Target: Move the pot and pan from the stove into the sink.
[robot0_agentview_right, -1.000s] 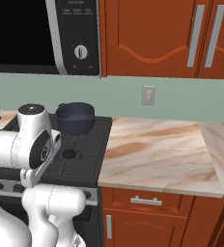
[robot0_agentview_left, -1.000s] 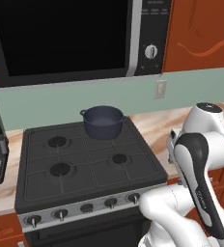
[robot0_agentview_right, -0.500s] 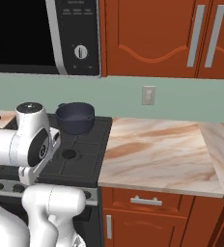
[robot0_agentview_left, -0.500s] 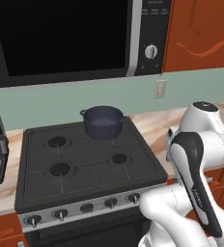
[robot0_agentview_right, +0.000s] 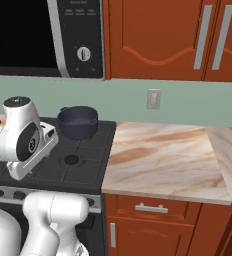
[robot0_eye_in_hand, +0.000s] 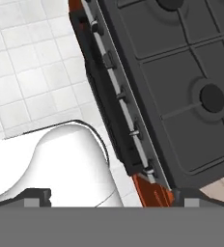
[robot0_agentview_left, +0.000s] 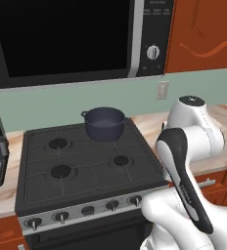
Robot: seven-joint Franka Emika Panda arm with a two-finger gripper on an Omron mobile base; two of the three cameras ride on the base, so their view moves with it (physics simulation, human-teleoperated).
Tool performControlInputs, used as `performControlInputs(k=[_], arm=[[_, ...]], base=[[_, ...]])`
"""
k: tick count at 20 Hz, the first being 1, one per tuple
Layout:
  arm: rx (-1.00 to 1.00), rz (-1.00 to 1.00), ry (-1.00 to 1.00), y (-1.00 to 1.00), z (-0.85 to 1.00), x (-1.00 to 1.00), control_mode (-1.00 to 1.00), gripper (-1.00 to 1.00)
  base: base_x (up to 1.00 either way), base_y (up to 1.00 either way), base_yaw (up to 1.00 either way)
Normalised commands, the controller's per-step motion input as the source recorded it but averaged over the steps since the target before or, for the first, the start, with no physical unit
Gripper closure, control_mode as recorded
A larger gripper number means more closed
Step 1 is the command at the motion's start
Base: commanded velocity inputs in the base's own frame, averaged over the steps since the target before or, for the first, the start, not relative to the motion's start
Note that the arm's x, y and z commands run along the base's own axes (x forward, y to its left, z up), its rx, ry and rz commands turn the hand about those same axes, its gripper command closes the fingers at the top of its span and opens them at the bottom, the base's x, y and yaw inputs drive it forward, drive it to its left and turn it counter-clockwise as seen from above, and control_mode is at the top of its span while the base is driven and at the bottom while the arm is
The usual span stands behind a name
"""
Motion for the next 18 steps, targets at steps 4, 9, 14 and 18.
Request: performControlInputs(k=[4,9,14,18], arm=[[0.00,-0.20,-0.02,0.12,0.18,0.03,-1.00,-1.00],[0.05,-0.18,-0.03,0.14,0.23,0.01,-1.00,-1.00],[0.07,-0.17,-0.04,0.16,0.22,0.03,-1.00,-1.00],[0.09,-0.12,-0.04,0.05,0.18,0.00,-1.00,-1.00]], base=[[0.00,0.00,0.00],[0.00,0.00,0.00],[0.00,0.00,0.00],[0.00,0.00,0.00]])
